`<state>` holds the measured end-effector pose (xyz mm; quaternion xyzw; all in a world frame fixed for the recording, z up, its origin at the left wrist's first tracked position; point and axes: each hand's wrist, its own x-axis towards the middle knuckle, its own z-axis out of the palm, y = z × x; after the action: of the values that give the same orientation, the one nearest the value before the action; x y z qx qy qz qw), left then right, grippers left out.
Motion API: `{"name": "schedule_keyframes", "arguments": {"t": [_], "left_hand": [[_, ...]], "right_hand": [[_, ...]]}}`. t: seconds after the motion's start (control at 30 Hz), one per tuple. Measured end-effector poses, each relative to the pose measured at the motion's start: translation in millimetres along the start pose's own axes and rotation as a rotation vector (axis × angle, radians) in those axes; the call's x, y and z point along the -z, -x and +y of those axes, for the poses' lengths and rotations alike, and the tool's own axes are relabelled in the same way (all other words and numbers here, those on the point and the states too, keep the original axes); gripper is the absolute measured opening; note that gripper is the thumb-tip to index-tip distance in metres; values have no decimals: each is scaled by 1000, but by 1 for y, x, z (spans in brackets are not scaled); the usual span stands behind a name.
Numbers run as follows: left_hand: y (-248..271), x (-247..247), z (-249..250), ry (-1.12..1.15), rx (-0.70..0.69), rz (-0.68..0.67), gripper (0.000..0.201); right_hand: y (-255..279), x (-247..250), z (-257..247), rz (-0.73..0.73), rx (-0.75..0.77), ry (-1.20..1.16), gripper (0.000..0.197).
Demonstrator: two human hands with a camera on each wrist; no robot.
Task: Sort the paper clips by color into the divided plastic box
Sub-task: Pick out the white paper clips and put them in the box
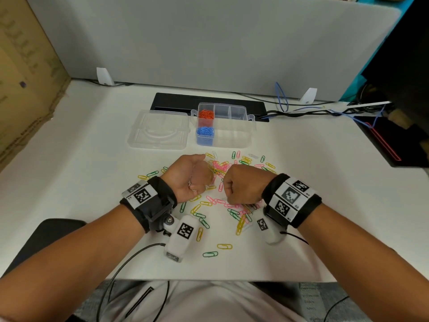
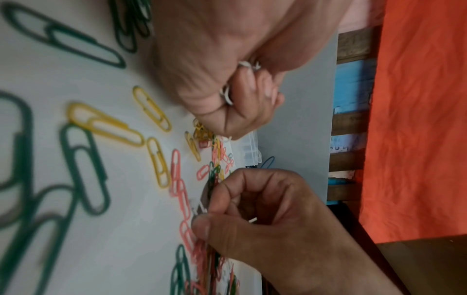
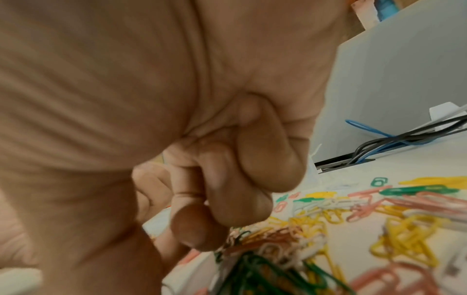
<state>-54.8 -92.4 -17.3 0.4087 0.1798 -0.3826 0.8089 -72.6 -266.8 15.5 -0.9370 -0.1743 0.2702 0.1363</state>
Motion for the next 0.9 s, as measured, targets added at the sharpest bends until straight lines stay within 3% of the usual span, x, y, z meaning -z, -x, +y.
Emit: {"name": "schedule_keyframes", "arguments": {"t": [0.17, 0.23, 0.33, 0.4, 0.5, 0.53, 0.6, 0.67, 0.7, 0.8, 0.9], "left_hand": [[-2, -1, 0, 17, -7, 8, 42], [-3, -5, -4, 8, -16, -18, 34], [-4, -12, -11, 26, -32, -77, 19], [-3, -14, -12, 46, -11, -99, 24], [-2, -13, -10, 60, 35, -87, 48], [-1, -13, -8, 64, 35, -79, 54], [-1, -12, -3, 83, 7, -76, 58], [0, -13, 0, 124, -12, -74, 58], [0, -14, 2, 148, -23, -70, 57], [1, -15, 4, 226, -54, -49, 52], [2, -14, 5, 280, -75, -57, 43]], "right_hand": [[9, 16, -8, 225, 127, -336, 13], [12, 23, -14, 318, 195, -520, 10], [12, 24, -25, 357, 232, -599, 4], [7, 19, -26, 434, 207, -582, 6], [-3, 11, -9, 702, 41, -583, 23], [-3, 8, -3, 677, -37, -621, 28], [2, 1, 0, 423, -155, -749, 31], [10, -9, -6, 207, -189, -891, 24], [12, -13, -10, 179, -176, -968, 22], [11, -20, -16, 243, -114, -1111, 17], [8, -22, -20, 390, -51, -1062, 13]]}}
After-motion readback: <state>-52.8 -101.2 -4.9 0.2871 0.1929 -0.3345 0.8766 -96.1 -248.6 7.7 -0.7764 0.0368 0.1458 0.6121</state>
